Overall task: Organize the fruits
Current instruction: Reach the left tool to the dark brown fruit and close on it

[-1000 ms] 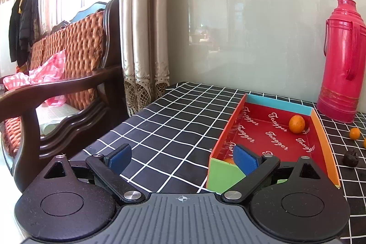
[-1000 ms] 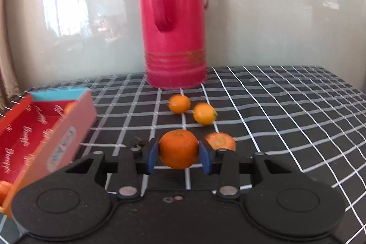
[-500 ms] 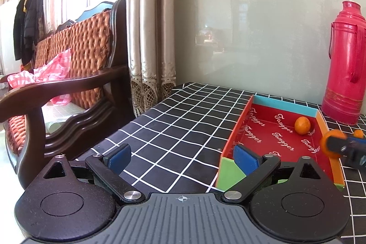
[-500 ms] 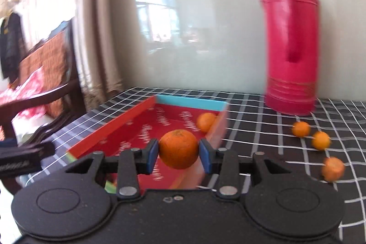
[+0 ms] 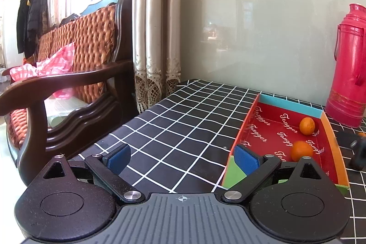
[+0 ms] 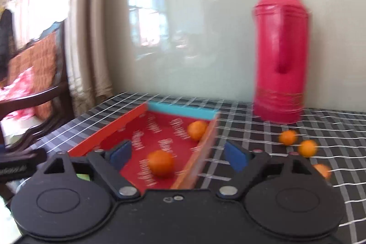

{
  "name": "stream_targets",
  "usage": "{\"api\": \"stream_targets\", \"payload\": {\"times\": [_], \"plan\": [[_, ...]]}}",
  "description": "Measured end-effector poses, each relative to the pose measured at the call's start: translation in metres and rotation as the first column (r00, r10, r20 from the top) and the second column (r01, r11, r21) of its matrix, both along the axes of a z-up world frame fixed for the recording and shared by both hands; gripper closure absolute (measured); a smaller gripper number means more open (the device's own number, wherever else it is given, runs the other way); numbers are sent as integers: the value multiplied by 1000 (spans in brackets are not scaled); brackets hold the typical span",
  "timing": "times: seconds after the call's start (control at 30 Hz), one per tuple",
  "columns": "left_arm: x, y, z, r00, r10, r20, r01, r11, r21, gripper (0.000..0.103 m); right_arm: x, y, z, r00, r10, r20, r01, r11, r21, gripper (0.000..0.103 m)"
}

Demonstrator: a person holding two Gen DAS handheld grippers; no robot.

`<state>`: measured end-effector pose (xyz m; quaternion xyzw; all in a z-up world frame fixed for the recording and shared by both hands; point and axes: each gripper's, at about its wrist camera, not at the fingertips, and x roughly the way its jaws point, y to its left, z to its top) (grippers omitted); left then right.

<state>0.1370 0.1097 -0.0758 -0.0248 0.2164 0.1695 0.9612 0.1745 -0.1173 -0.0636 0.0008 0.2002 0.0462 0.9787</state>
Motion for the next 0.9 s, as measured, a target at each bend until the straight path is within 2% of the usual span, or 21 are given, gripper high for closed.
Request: {"api": "stream_targets", "payload": {"times": [0.1,0.27,0.5,0.6,0.7,0.9], "plan": [[0,-5,0,1000,-9,0,9,1000,9,7,6,-22,0,987,-155,-40,154,988,-26,11],[2,-19,0,999,-42,3,42,999,12,6,7,-55,-7,929,-368,-45,361,926,-112,6],[4,-65,1,987,-159,20,158,986,41,5,-3,-93,-16,873,-484,-64,470,869,-156,6],[3,-90,2,973,-230,31,228,972,56,4,-8,-109,-16,850,-522,-65,508,847,-159,6],[2,-118,3,951,-305,46,301,951,74,3,-16,-126,-16,815,-577,-51,563,809,-169,6],[9,-173,0,905,-424,31,418,900,120,3,-33,-163,-20,705,-709,-6,696,694,-185,6]]}}
